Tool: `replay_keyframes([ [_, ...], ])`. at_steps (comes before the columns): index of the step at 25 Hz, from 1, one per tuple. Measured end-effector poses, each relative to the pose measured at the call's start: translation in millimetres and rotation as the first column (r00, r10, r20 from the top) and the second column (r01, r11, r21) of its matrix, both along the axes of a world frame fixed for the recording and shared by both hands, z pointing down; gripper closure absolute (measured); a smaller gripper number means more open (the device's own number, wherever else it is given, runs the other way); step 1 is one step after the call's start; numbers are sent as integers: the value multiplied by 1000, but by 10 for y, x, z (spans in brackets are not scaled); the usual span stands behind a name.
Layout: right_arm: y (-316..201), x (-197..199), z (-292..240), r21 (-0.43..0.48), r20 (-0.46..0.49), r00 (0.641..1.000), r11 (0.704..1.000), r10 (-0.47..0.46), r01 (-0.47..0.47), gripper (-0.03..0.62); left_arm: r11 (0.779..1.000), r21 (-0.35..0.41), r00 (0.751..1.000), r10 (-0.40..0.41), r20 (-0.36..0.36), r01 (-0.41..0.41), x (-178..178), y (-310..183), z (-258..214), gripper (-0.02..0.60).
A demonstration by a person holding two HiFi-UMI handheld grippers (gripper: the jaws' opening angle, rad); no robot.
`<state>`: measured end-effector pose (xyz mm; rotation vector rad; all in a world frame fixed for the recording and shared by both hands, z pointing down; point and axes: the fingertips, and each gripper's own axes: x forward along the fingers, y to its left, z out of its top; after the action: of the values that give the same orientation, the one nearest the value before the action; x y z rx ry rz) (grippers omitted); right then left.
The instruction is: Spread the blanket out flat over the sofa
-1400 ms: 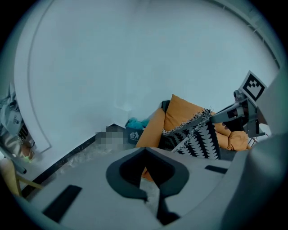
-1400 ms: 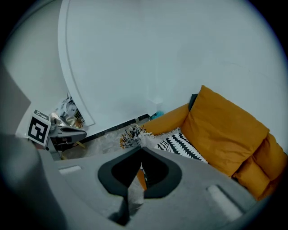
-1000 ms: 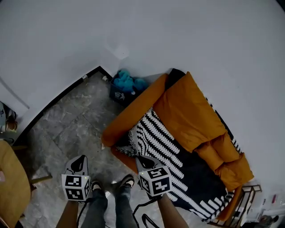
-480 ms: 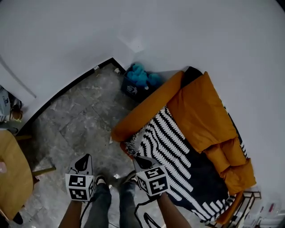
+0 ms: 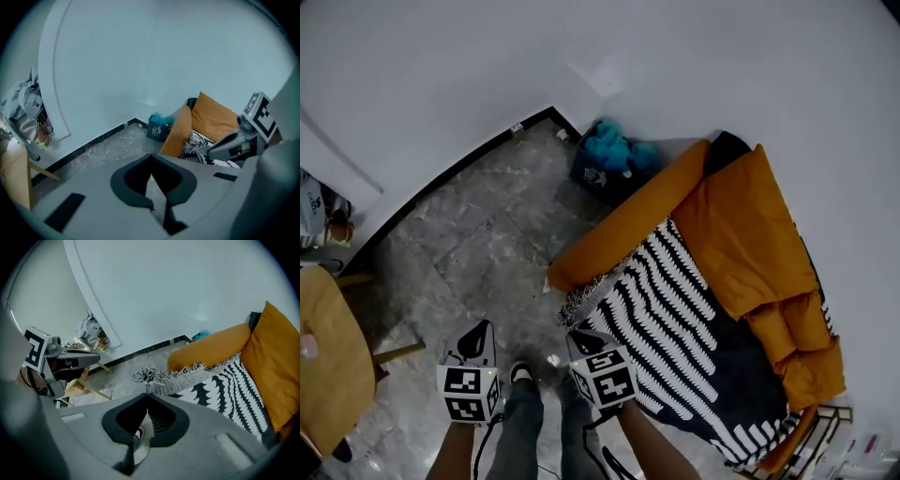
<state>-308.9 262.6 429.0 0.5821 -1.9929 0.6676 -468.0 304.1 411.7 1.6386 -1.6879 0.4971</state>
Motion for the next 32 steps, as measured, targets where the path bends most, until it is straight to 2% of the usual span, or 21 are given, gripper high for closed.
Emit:
replay_keyframes([
  [7, 88, -106, 387, -52, 2, 1000, 999, 8, -8, 582, 999, -20, 999, -42, -6, 42, -104, 76, 166, 577],
  [18, 176, -252, 1003, -42, -18, 1000, 999, -1, 0, 582, 994, -53, 996, -95, -4, 94, -288, 342, 551, 577],
  [25, 132, -297, 1276, -81, -11, 999, 996, 46, -47, 582, 991, -75, 994, -107, 2, 107, -356, 476, 638, 577],
  [32, 123, -353, 1389, -67, -16, 1000, 998, 4, -5, 572, 990, -79, 993, -116, 8, 116, -421, 463, 664, 577],
])
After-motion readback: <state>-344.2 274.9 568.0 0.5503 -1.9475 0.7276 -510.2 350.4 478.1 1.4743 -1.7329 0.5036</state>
